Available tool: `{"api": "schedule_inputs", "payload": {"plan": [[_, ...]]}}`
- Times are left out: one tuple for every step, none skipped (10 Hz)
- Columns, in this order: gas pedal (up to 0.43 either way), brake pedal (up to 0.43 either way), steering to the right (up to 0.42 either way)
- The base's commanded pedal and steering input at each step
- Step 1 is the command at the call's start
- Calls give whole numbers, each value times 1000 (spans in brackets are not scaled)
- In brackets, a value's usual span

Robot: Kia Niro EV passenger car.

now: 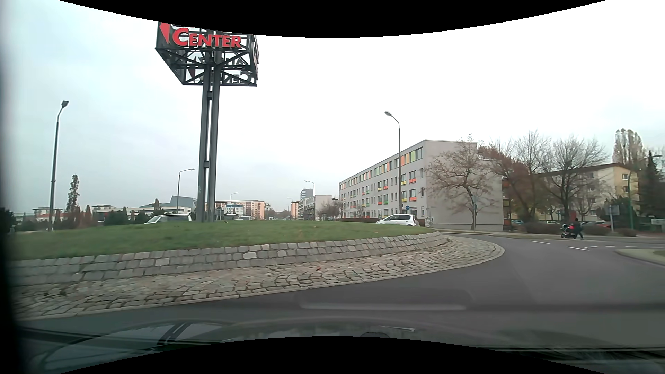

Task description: Follow the waypoints while adhering to traffic rules and regulations

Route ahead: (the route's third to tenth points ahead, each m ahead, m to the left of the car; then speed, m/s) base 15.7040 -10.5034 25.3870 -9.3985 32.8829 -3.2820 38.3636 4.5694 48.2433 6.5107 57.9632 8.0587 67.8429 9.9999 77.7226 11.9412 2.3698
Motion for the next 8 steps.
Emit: {"api": "schedule_inputs", "payload": {"plan": [[350,0,466],[350,0,486],[350,0,505],[350,0,518],[339,0,533],[331,0,540],[319,0,540],[319,0,540]]}}
